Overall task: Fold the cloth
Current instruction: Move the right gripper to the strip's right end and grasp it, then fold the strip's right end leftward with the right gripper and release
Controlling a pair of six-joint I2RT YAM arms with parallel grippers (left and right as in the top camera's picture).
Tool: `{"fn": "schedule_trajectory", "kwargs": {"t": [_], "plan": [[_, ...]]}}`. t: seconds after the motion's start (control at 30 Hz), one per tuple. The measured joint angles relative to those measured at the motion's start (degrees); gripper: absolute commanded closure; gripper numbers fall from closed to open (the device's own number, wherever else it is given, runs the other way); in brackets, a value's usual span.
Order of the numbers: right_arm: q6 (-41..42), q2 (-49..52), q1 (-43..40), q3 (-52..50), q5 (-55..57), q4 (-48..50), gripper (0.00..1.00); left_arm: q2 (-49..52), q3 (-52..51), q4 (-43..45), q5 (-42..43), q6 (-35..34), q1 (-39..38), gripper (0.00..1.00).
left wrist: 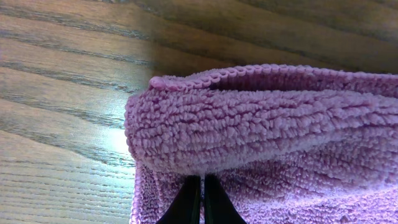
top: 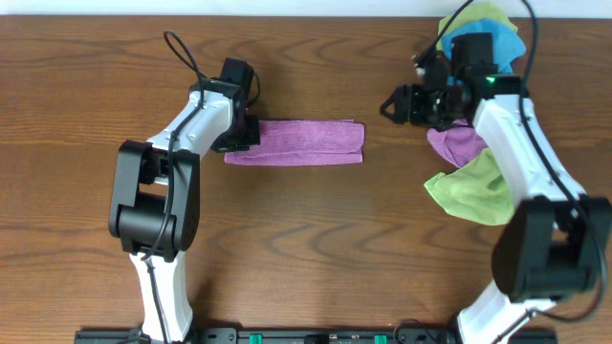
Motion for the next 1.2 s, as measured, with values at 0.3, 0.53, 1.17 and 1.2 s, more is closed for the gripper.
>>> {"fn": "schedule_trajectory", "kwargs": {"t": [0.3, 0.53, 1.17, 1.2], "plan": [[-0.72, 10.19, 0.0, -0.63, -11.23, 2.54, 0.34, 0.0, 0.02, 0.0, 0.0, -0.02, 0.0, 0.94], [-0.85, 12.85, 0.0, -0.68, -13.25, 3.04, 0.34, 0.0, 0.02, 0.11, 0.0, -0.02, 0.0, 0.94], [0.92, 17.62, 2.78, -0.68, -15.23, 7.67, 0.36, 0.0, 0.02, 0.26, 0.61, -0.02, 0.07, 0.94], [1.11, 17.7, 3.43, -0.68, -15.34, 7.91, 0.36, 0.0, 0.02, 0.26, 0.7, -0.02, 0.07, 0.94]]}}
